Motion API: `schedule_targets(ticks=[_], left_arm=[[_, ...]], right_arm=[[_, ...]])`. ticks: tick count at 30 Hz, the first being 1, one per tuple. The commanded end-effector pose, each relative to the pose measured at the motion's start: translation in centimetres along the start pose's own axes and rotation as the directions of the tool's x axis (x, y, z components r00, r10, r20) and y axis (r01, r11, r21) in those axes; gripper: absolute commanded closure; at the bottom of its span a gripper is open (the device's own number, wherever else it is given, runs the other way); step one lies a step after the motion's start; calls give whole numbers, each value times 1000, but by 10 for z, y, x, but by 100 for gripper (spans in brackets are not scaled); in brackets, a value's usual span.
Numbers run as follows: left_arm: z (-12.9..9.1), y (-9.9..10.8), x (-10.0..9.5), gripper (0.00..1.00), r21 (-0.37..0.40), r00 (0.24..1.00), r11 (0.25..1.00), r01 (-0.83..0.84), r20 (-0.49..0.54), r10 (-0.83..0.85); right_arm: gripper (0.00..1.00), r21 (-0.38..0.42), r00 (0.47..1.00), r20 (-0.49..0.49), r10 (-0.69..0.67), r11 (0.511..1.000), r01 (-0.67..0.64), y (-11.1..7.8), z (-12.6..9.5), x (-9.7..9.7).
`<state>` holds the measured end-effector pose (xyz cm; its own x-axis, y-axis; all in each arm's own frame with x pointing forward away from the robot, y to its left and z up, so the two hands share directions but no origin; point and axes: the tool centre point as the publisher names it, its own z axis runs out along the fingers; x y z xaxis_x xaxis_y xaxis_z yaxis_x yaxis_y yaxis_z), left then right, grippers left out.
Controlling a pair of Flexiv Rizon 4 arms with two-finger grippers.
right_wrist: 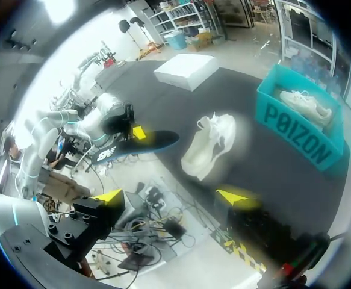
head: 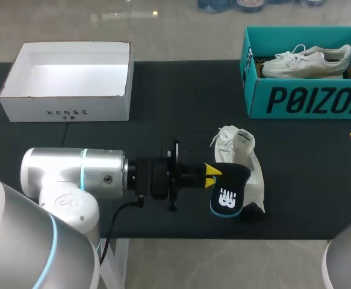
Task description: Take the shoe out of the shoebox, open the shoe tongue, remove and reinsert the insole, then place the shoe into the shoebox
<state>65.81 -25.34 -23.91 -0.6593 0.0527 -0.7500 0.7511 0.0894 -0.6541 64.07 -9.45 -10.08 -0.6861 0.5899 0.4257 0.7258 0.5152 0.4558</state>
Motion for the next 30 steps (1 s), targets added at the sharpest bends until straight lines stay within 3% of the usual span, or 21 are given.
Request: schedule_targets(ticks=[1,8,15,21,30], left_arm=[[-2,6,-5,100,19,999,1000,4,-38,-4],[3,12,-8,100,84,998,996,19,-53,-15],[33,21,-10,100,150,996,989,12,-91,2],[51,32,-7,100,137,994,990,14,-113,2],[48,48,-1,100,84,994,996,19,-111,-9]], right_arm=[[0,6,1000,-2,2,1000,-2,2,-1,-2],[0,6,1000,-2,2,1000,-2,2,-1,-2],[0,6,1000,-2,2,1000,-2,2,-1,-2],[0,6,1000,-2,2,1000,-2,2,-1,-2],[0,6,1000,-2,2,1000,-2,2,-1,-2]])
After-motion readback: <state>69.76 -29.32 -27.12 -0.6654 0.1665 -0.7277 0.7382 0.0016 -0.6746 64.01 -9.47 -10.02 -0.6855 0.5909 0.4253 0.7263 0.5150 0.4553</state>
